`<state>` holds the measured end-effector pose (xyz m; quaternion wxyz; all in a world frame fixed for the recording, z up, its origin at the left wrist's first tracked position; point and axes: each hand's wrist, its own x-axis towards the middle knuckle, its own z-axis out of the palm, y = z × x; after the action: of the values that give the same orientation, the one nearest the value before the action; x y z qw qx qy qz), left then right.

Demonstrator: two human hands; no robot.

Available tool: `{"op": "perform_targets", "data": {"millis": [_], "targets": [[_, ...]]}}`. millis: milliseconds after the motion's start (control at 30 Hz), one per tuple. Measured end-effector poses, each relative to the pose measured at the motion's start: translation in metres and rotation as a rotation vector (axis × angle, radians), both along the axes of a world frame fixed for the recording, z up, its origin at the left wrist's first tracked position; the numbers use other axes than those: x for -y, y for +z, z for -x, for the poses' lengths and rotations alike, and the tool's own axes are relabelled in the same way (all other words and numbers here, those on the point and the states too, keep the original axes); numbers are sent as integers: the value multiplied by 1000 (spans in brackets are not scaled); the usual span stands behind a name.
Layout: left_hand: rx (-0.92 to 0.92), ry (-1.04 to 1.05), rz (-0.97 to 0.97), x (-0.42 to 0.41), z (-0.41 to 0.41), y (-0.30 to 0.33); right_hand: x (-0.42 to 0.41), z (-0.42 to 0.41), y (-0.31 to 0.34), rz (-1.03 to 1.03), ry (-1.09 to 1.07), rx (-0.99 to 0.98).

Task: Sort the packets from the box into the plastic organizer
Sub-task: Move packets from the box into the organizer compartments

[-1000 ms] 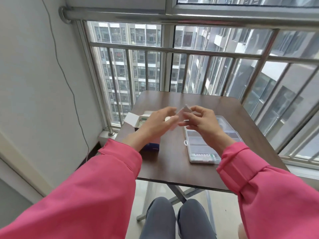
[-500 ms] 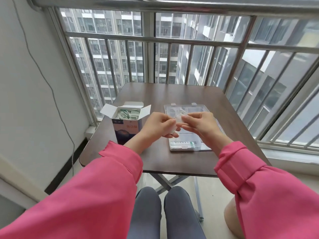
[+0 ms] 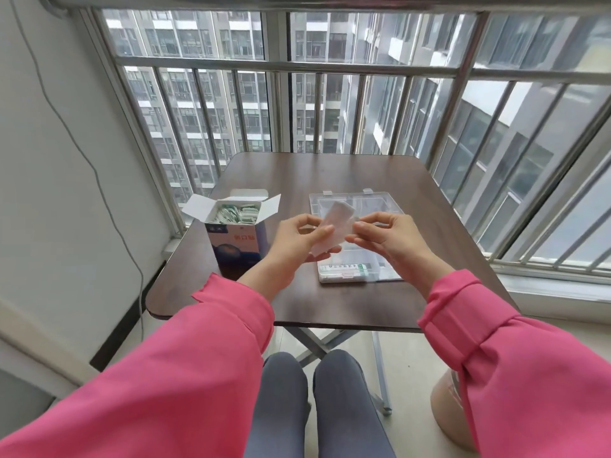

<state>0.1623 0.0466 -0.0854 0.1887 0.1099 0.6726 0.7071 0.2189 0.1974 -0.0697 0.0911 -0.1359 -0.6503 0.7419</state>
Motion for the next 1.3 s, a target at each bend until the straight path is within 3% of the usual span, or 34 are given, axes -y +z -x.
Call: {"op": "perform_targets", "data": {"millis": [233, 567, 800, 967, 1300], "targets": [[-23, 20, -2, -26, -3, -6, -19, -6, -3, -41, -77, 54], [-48, 140, 20, -45, -1, -15, -56, -19, -12, 141, -112, 35], [-319, -43, 359, -57, -3, -29, -92, -23, -23, -518, -91, 181], [-375, -42, 445, -64, -6, -29, -100, -17, -25, -836, 1, 250], [-362, -41, 459, -64, -3, -29, -83, -12, -36, -1152, 73, 210]]}}
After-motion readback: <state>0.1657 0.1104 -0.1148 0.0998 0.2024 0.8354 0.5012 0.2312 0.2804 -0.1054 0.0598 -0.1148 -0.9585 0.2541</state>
